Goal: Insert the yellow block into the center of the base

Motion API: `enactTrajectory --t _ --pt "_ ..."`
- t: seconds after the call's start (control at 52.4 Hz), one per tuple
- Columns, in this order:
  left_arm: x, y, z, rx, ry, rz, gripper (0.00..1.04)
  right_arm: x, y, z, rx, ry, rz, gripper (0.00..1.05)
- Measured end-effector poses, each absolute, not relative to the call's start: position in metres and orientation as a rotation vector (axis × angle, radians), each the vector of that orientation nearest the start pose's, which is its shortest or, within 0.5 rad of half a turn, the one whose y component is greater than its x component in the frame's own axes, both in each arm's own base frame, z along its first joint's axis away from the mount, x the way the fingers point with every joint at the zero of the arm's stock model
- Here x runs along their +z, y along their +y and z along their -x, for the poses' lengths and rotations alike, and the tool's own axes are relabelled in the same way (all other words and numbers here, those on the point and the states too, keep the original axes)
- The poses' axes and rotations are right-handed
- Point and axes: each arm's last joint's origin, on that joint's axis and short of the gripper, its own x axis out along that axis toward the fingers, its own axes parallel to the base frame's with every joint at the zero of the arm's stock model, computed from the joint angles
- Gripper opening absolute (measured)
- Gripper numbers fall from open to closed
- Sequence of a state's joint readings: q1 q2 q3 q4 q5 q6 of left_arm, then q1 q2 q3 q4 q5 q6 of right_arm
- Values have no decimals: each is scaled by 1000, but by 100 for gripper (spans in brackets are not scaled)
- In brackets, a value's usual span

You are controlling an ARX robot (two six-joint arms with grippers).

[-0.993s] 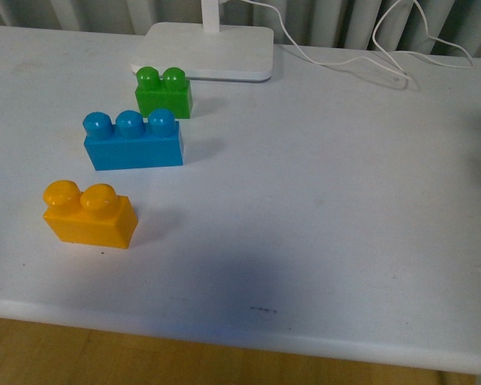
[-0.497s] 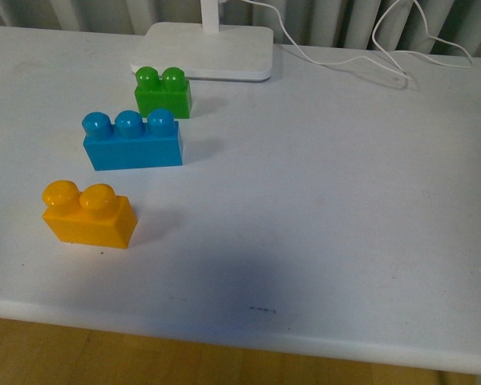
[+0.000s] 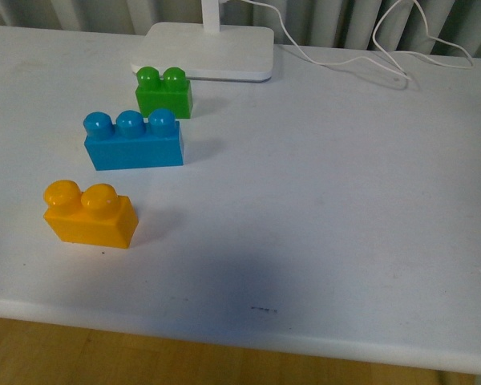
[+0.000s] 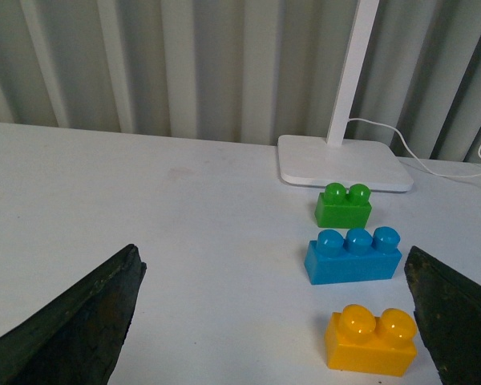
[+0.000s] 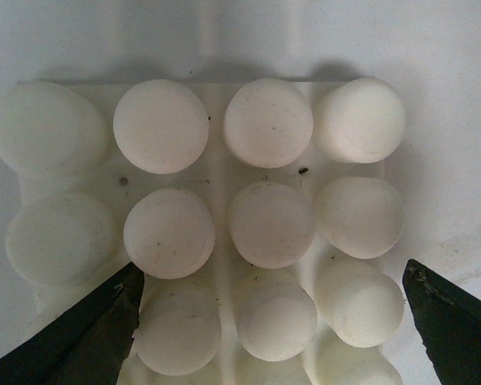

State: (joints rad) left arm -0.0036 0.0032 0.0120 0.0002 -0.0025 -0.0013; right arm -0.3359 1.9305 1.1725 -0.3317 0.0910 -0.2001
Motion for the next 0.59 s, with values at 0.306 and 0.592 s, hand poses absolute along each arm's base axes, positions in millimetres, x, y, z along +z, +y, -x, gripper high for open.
enactTrajectory --t 0.306,0.592 --pt "167 0 -97 -1 -9 1 98 134 -119 -350 -240 1126 -51 95" --pt "167 0 -97 -1 -9 1 98 127 -47 -337 -162 1117 -146 96"
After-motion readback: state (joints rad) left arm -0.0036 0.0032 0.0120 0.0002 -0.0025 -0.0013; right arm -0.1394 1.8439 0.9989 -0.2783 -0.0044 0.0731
